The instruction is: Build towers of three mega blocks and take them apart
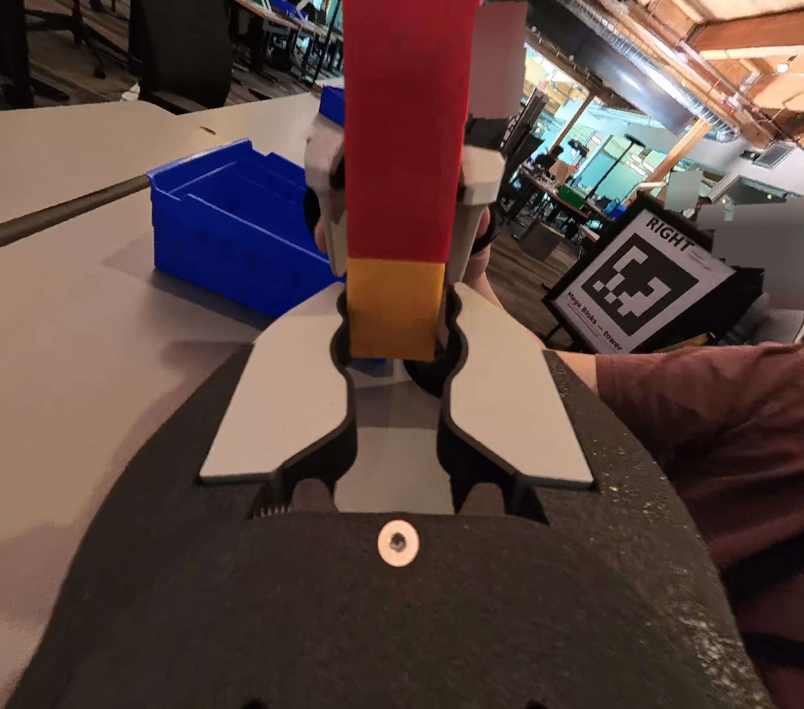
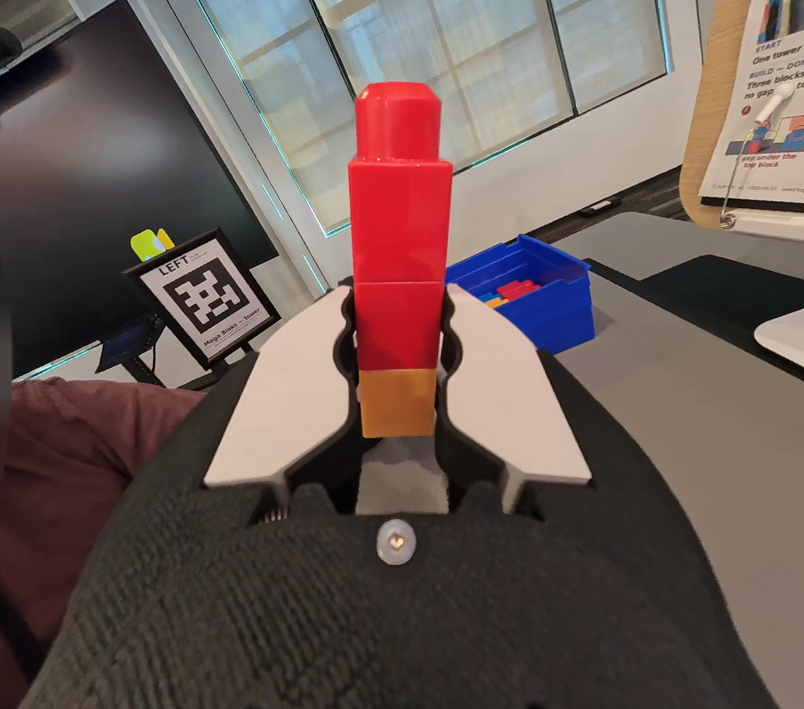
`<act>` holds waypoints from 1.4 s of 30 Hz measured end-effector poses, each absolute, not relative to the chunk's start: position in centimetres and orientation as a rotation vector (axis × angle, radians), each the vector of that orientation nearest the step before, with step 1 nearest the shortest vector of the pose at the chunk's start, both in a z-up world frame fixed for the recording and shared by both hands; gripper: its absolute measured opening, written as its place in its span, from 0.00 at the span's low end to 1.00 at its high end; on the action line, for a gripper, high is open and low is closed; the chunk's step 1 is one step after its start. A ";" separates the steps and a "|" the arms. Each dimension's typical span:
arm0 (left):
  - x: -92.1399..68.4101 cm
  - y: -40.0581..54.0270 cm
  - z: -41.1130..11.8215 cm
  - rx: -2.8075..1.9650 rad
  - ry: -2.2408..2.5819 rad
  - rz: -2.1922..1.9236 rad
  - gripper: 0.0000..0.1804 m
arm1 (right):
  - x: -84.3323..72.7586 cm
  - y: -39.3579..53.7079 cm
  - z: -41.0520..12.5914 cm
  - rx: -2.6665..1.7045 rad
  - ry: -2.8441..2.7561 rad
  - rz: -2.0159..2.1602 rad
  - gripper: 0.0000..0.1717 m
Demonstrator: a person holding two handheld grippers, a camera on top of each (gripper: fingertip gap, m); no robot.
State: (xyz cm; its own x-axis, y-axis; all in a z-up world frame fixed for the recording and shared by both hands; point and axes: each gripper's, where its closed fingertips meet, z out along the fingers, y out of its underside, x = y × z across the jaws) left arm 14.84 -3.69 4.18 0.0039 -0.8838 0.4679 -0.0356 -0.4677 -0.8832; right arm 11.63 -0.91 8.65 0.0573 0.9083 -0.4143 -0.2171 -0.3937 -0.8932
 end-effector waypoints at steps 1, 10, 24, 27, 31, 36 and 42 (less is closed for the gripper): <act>14.7 -3.4 4.4 -1.579 0.941 -1.541 0.20 | 11.5 -1.0 8.6 -1.388 -0.754 1.528 0.22; 14.5 -3.6 3.3 -1.652 1.033 -1.415 0.19 | 10.7 -1.3 8.0 -1.389 -0.786 1.553 0.22; 14.7 -3.7 2.6 -1.672 1.061 -1.398 0.20 | 10.8 -1.5 7.4 -1.415 -0.860 1.489 0.22; 14.6 -4.1 2.6 -1.686 1.088 -1.410 0.20 | 10.5 -1.9 7.4 -1.405 -0.853 1.541 0.22; 14.3 -4.5 2.9 -1.676 1.118 -1.419 0.20 | 10.3 -2.4 7.7 -1.388 -0.875 1.555 0.22; 14.3 -4.8 3.0 -1.674 1.144 -1.404 0.19 | 10.3 -2.7 7.8 -1.376 -0.890 1.568 0.22; 14.3 -4.5 2.8 -1.677 1.126 -1.427 0.20 | 10.5 -2.2 7.6 -1.403 -0.876 1.547 0.22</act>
